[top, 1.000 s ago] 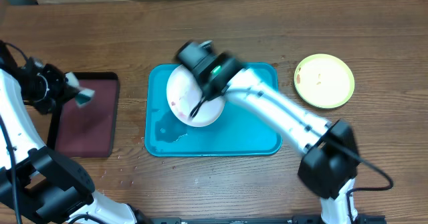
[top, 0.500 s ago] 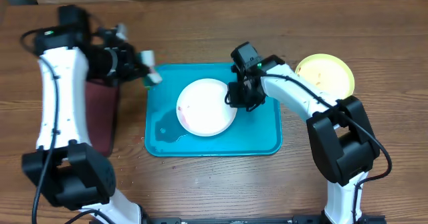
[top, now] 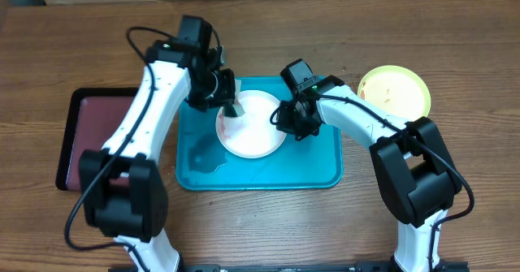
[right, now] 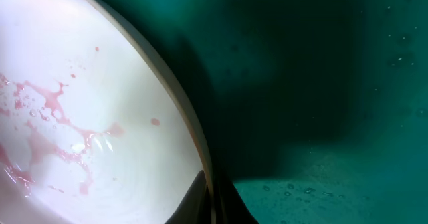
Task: Clean dirty plates on tray and stack at the side
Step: 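Scrub the white plate again with the sponge in the left gripper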
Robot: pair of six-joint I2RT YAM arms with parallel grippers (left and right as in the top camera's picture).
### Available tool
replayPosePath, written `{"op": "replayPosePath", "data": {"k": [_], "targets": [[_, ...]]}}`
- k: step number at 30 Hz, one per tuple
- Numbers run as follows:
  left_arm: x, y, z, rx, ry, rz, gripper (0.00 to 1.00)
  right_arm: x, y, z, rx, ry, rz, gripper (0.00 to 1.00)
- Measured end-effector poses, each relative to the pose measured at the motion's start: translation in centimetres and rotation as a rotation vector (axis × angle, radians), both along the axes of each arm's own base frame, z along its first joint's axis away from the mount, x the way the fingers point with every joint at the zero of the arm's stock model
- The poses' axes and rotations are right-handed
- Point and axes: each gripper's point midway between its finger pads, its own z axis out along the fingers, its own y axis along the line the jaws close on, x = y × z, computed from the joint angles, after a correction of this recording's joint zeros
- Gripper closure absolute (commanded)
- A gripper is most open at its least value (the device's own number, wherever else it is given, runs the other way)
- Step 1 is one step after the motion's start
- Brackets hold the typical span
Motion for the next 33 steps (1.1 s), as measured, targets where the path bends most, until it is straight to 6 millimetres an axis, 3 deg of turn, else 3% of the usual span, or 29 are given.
{"op": "replayPosePath", "data": {"k": [5,9,15,20,25,33], "targets": [[0.1,-1.3,-4.6,0.002,0.072,-0.027,0.96,-0.1,0.2,0.0,-0.01,-0.006,-0.002,0.96],[-0.3,-2.1,-7.1,0.01,0.123,-0.053,0.96,-0.4,0.6,0.0,-0.016,-0.011,0.006,0.96],[-0.7,-1.4,-10.3,0.062,0.186,-0.046,0.96,-0.8,1.0,0.0,-0.025,-0.012,0.023,0.96],[-0.2,0.3,-10.5,0.17,0.162,-0.024,0.96,-1.0,0.6,-0.1,-0.055,-0.012,0.027,0.96],[0.8,3.3,-10.2,0.365,0.116,0.018,0.96,-1.1,0.6,-0.1,-0.068,-0.019,0.03,0.96],[1.3,6.0,-8.9,0.587,0.077,0.046,0.96,-1.2,2.1,0.4,-0.033,-0.031,0.056,0.96]]}}
